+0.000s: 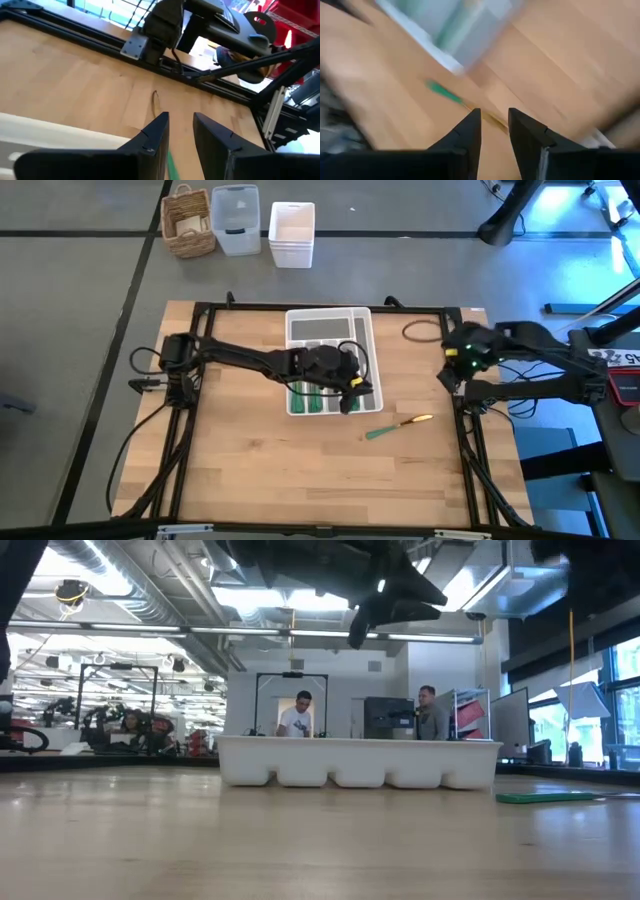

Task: Sort silverware
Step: Put the knife into the silverware organizer

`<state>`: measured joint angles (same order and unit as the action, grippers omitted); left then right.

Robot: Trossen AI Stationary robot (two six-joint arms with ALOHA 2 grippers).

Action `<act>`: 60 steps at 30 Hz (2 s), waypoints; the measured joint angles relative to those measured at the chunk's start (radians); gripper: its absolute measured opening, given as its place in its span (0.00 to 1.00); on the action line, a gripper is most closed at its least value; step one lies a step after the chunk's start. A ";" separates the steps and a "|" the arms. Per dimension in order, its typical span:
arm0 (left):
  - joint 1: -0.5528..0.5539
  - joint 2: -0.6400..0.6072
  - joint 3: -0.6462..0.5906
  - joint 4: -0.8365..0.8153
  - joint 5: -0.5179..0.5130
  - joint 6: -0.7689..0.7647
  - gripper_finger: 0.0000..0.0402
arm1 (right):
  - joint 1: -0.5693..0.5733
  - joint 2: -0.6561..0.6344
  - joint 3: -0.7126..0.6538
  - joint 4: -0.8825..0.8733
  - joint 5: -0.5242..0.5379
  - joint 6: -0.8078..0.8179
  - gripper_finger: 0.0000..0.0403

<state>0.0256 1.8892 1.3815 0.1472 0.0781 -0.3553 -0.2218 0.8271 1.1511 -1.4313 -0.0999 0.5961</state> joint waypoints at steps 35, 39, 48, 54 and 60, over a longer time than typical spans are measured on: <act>-0.012 0.003 0.000 -0.001 -0.050 0.020 0.20 | 0.465 0.336 -0.609 0.517 -0.041 0.055 0.25; -0.012 0.003 0.000 -0.001 -0.050 0.019 0.20 | 0.464 0.377 -0.618 0.575 -0.033 0.054 0.25; -0.012 0.003 0.000 -0.003 -0.050 0.019 0.20 | 0.464 0.453 -0.616 0.824 -0.050 0.052 0.25; -0.012 0.003 0.000 -0.004 -0.050 0.018 0.20 | 0.464 0.494 -0.616 0.961 -0.078 0.031 0.25; -0.018 0.003 0.000 -0.011 -0.050 0.014 0.20 | 0.464 0.524 -0.616 1.055 -0.095 -0.056 0.25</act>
<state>0.0079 1.8923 1.3815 0.1365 0.0284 -0.3408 0.2420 1.3506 0.5347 -0.3764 -0.1945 0.5405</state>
